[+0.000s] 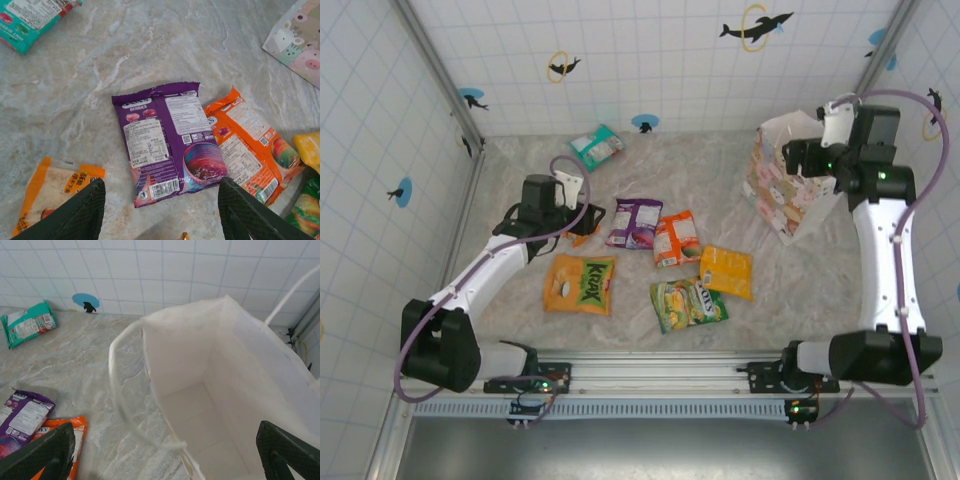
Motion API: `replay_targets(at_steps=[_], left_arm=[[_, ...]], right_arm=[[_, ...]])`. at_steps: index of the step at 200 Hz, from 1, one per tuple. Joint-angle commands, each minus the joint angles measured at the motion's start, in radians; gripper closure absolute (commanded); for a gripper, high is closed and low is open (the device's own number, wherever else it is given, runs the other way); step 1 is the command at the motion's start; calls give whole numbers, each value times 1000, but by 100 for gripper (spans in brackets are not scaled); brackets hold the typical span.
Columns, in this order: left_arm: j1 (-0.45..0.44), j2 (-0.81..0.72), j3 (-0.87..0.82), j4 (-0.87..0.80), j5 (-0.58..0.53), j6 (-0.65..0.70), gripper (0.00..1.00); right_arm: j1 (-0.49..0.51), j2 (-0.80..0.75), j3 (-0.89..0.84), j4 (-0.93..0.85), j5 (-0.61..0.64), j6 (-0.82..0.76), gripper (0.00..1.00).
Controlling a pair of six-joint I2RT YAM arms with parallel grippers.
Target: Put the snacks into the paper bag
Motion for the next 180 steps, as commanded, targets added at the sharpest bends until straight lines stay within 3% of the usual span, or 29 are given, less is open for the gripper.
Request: replay_targets(at_steps=[1, 61, 96, 154, 180], left_arm=[[-4, 7, 30, -59, -12, 33, 39], [-4, 38, 60, -76, -13, 44, 39], [-5, 35, 61, -61, 2, 37, 39], [-4, 9, 43, -53, -9, 31, 39], [-5, 1, 47, -54, -23, 31, 39]], right_arm=[[-17, 71, 107, -122, -77, -87, 5], [-16, 190, 102, -138, -144, -124, 12], [-13, 247, 75, -97, -143, -123, 23], [2, 300, 61, -80, -136, -138, 51], [10, 284, 62, -82, -111, -126, 77]])
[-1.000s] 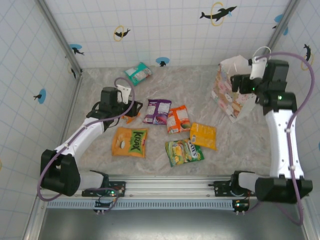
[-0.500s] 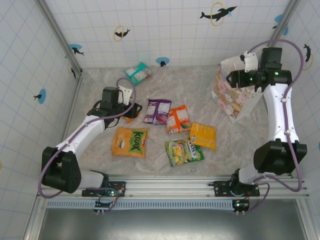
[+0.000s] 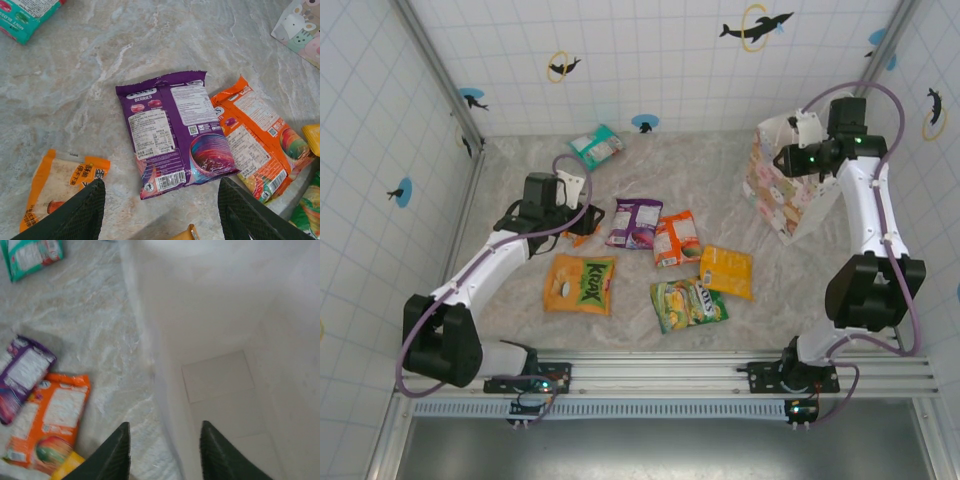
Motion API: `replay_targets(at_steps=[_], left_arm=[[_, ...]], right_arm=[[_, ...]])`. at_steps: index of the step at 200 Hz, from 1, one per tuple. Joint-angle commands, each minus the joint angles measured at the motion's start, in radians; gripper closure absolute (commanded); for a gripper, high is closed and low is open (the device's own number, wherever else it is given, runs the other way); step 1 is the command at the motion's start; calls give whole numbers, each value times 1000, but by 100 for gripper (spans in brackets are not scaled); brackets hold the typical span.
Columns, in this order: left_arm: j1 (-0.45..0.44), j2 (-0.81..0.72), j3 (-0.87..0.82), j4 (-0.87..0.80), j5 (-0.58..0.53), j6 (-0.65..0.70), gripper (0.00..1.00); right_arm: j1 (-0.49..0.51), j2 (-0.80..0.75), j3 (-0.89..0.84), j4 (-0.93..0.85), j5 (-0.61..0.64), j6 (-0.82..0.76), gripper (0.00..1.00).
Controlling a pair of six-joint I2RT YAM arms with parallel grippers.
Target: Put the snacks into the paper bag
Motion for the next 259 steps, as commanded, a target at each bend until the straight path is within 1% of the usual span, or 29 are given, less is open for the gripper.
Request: replay_targets(at_steps=[1, 9, 30, 59, 77, 104, 169, 202, 259], left_arm=[[-5, -26, 13, -2, -11, 5, 39], [-4, -28, 12, -5, -20, 3, 39], [-5, -39, 0, 4, -39, 1, 38], [-4, -45, -3, 5, -44, -12, 38], [-4, -47, 1, 3, -39, -20, 38], [-5, -54, -4, 8, -33, -31, 38], [-5, -68, -10, 8, -18, -44, 38], [-5, -77, -15, 8, -20, -44, 39], [-4, -88, -30, 3, -28, -44, 38]], right_arm=[[11, -7, -11, 7, 20, 1, 78], [14, -19, -11, 9, 32, 22, 84], [32, -50, -10, -6, 46, 51, 94], [57, -89, -8, -18, 120, 121, 100], [65, -110, -31, -6, 148, 180, 100], [79, -138, -88, 49, 151, 267, 100], [161, -164, -180, 255, 218, 400, 100], [212, -118, -146, 301, 249, 410, 100], [264, -40, -69, 310, 232, 438, 100]])
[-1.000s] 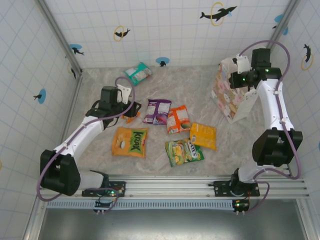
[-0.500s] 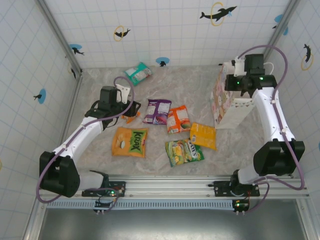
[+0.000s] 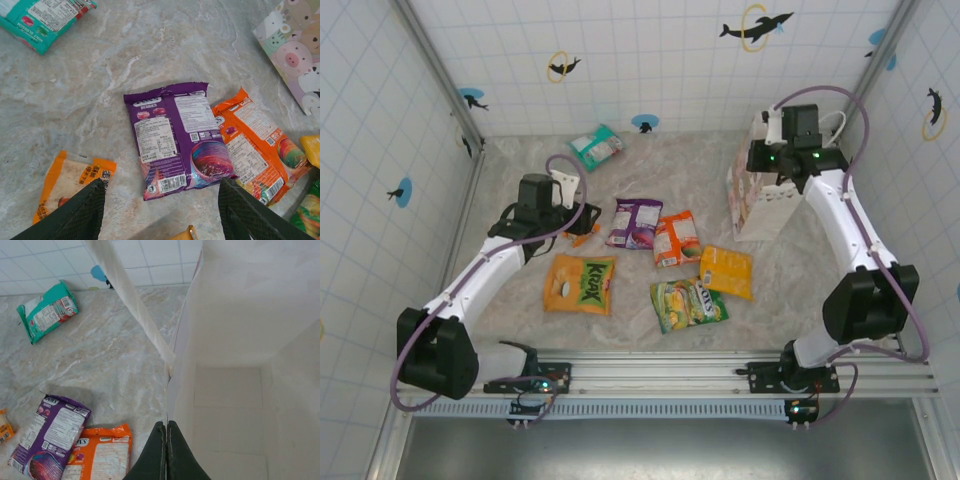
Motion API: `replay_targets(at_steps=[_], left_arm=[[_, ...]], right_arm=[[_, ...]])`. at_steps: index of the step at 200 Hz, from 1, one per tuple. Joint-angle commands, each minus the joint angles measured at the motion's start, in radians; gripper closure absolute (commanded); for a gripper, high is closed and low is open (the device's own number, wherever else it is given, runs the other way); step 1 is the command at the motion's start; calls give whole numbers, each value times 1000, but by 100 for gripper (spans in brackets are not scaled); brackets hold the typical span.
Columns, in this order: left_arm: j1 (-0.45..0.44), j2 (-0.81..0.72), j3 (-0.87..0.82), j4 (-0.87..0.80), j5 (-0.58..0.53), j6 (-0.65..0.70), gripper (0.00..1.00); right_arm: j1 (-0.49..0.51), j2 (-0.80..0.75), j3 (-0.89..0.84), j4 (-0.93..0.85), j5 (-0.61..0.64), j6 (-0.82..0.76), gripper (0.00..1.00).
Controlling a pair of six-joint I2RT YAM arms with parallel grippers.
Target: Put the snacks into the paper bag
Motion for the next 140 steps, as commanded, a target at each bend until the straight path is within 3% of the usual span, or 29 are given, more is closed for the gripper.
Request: replay_targets(at_steps=[1, 18, 48, 64, 92, 140], left_arm=[[-5, -22, -10, 0, 3, -14, 38], [-4, -24, -11, -1, 2, -13, 38], [-4, -29, -10, -6, -5, -8, 38], [-5, -31, -10, -8, -2, -6, 38], [-4, -31, -9, -5, 7, -10, 38], [-4, -20, -11, 19, 71, -15, 38]], right_arm=[[16, 27, 57, 47, 0, 25, 100], [19, 37, 52, 61, -27, 36, 96], [21, 25, 54, 63, -30, 35, 60], [21, 2, 55, 60, -17, 23, 48], [17, -51, 54, 44, 6, -7, 40], [5, -160, 15, 71, -34, -32, 34]])
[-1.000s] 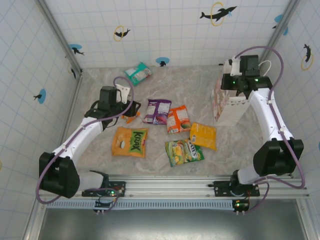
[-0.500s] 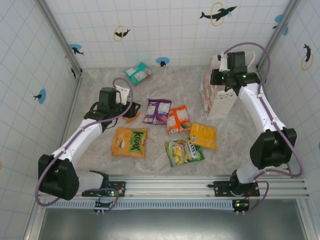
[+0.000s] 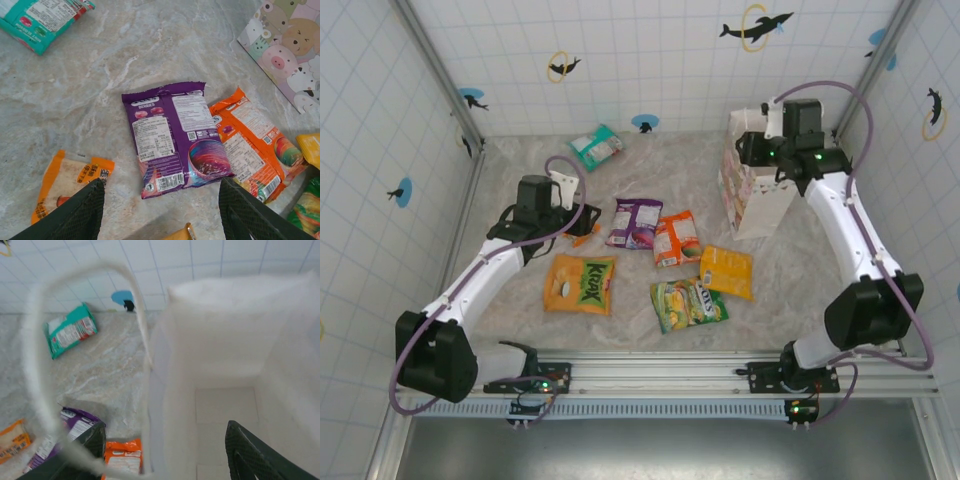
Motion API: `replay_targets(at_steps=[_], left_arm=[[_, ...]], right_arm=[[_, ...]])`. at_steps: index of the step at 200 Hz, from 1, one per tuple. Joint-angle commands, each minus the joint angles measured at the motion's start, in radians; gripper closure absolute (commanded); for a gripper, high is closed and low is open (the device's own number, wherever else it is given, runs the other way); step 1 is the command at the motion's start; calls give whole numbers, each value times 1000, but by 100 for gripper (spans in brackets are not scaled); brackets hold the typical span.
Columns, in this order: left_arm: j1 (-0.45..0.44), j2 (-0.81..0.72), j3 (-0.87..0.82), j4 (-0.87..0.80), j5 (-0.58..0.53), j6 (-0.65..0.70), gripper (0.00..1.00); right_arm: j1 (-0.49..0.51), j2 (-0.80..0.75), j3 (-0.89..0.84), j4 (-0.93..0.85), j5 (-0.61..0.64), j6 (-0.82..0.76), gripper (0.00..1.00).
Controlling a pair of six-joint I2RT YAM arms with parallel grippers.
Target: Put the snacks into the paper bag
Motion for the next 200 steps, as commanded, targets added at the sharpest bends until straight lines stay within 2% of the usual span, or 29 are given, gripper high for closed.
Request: replay_targets(at_steps=[1, 41, 75, 100, 104, 141, 167, 200], left_arm=[[-4, -5, -4, 21, 60, -16, 38], [-7, 6, -20, 74, 152, -60, 40], [-38, 22, -63, 210, 259, -201, 43], [-115, 57, -91, 295, 282, -330, 44], [-153, 68, -90, 302, 279, -346, 44], [-293, 193, -84, 406, 288, -525, 44], [-394, 303, -33, 417, 302, -565, 44], [-469, 431, 11, 454, 353, -628, 45]], right_arm=[[-10, -86, 4, 38, -27, -22, 34], [-22, -176, -45, 40, -56, -15, 34], [-30, -309, -147, 44, -85, 21, 34], [-52, -445, -302, 54, -142, 89, 35], [-56, -466, -325, 51, -149, 100, 35], [-71, -637, -564, 24, -162, 199, 36], [-79, -722, -749, 43, -189, 273, 36], [-107, -781, -967, 128, -224, 364, 36]])
